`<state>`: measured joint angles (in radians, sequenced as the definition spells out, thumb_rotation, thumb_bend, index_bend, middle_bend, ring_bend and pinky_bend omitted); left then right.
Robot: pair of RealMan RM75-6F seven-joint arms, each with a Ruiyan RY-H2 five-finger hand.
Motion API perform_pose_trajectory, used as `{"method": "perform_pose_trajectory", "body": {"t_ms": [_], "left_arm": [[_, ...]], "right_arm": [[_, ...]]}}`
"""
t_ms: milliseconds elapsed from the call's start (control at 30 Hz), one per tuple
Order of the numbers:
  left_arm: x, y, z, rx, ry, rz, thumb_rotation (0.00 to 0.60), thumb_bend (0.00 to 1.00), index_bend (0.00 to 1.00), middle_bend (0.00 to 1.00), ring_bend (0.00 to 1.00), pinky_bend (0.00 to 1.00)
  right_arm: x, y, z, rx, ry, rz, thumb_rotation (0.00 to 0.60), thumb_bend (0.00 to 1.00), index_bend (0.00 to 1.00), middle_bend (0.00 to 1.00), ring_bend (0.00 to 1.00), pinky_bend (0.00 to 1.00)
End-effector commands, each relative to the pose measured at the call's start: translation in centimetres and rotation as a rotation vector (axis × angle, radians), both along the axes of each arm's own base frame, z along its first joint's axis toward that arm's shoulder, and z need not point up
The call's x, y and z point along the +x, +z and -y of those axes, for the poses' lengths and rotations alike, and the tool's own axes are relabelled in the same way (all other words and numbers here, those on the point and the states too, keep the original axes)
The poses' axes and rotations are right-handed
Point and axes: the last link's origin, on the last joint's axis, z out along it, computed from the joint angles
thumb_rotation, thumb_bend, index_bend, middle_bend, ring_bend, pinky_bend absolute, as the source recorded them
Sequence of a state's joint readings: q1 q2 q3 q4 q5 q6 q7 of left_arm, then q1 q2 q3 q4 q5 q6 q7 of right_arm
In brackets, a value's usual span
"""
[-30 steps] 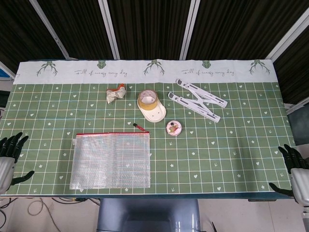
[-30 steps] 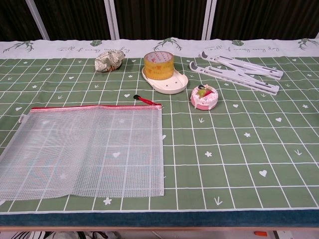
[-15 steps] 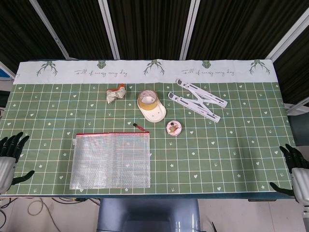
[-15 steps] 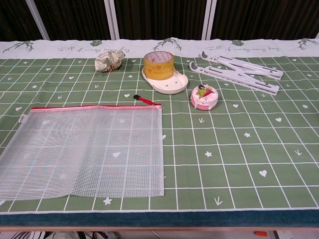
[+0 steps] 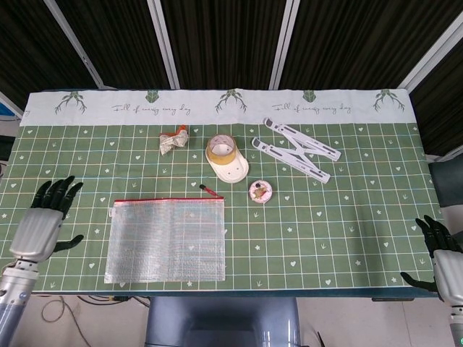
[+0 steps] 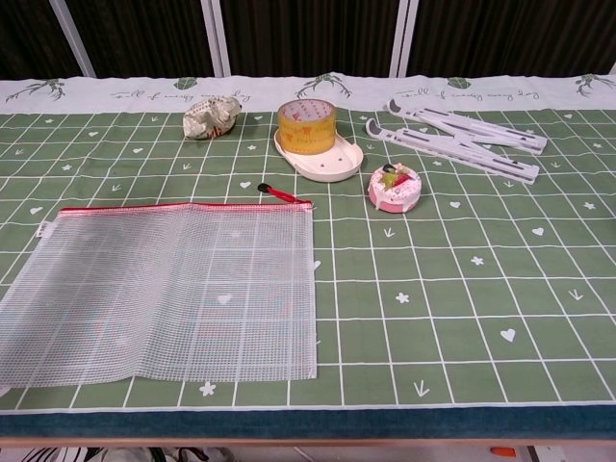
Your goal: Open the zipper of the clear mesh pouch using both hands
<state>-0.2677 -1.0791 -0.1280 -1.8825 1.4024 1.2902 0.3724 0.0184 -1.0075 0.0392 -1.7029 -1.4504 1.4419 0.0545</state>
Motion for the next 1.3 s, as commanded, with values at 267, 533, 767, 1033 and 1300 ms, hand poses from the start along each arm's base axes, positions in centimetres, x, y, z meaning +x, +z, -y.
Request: {"method": "perform_pose_trajectory", "body": {"t_ms": [267, 533, 767, 1033, 1300], "left_arm": [[7.7, -6.3, -6.8, -0.107, -0.021, -0.051, 0.600, 0.13, 0.23, 0.00, 0.00, 0.00], [11.6, -10.2, -10.1, -0.137, -0.036, -0.096, 0.600, 0.16, 0.28, 0.07, 0.00, 0.00], [14.2, -14.0, -12.2, -0.165, -0.023, -0.162, 0.600, 0.18, 0.36, 0.12, 0.00, 0.02], [16.0, -17.2, -14.3, -0.150, -0.019, -0.247, 0.600, 0.20, 0.41, 0.23, 0.07, 0.19], [16.9, -19.7, -16.0, -0.138, 0.003, -0.299, 0.600, 0.20, 0.43, 0.29, 0.12, 0.23]], "right_arm": [[-0.2, 0.0, 0.1, 0.001, -0.022, 0.017, 0.600, 0.13, 0.00, 0.00, 0.00, 0.20], [-0.2, -0.1, 0.2, 0.006, -0.033, 0.028, 0.600, 0.13, 0.00, 0.00, 0.00, 0.20], [-0.3, -0.1, 0.3, 0.006, -0.048, 0.041, 0.600, 0.13, 0.00, 0.00, 0.00, 0.20], [-0.4, -0.1, 0.3, 0.012, -0.057, 0.054, 0.600, 0.13, 0.00, 0.00, 0.00, 0.20], [-0.4, -0.1, 0.3, 0.016, -0.062, 0.064, 0.600, 0.14, 0.00, 0.00, 0.00, 0.20]]}}
